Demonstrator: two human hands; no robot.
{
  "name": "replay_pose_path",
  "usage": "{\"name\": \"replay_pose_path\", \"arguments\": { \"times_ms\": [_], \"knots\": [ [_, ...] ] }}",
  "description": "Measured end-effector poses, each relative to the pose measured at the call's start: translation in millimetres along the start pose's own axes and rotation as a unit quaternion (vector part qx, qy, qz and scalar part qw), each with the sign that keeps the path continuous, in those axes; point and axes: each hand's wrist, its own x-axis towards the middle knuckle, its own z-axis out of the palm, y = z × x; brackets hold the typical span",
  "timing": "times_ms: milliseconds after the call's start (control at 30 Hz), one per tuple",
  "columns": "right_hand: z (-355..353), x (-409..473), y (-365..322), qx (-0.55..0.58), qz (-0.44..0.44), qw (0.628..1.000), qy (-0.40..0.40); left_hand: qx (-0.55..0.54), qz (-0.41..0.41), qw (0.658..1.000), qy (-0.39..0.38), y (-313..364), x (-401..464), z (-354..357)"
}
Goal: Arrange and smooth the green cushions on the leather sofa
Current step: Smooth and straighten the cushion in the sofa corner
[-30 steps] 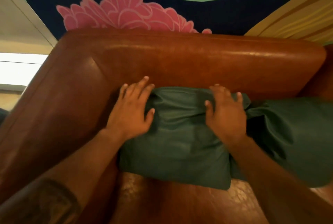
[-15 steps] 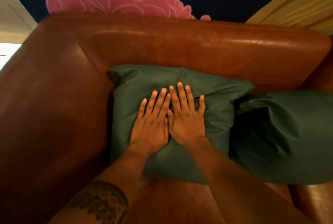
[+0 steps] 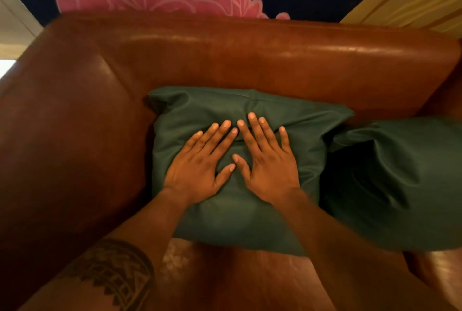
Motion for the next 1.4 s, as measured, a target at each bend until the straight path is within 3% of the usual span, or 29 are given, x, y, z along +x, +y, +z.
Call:
{"name": "replay_pose_path", "arguments": {
  "times_ms": [267, 533, 667, 800, 900, 1400],
  "knots": [
    [-11, -9, 11, -0.026, 0.006, 1.0, -0.002, 0.019, 0.0, 1.0, -0.007, -12, -10, -13],
    [-20, -25, 20, -0.026, 0.033, 0.999, 0.013, 0.011, -0.057, 0.998, -0.033, -36, -40, -18],
    [-27, -42, 35, 0.016, 0.153, 0.987, 0.035, -0.038, -0.081, 0.996, -0.026, -31, -41, -23],
    [-28, -51, 24, 0.123, 0.327, 0.935, 0.061, -0.133, -0.289, 0.947, 0.051, -11, -52, -24],
    [-22, -48, 4, 0.201, 0.407, 0.887, 0.087, -0.185, -0.376, 0.907, 0.042, 19, -51, -17],
    [23, -18, 8, 0.179, 0.447, 0.873, 0.075, -0.192, -0.398, 0.896, 0.039, 22, -13, 33]
  ]
}}
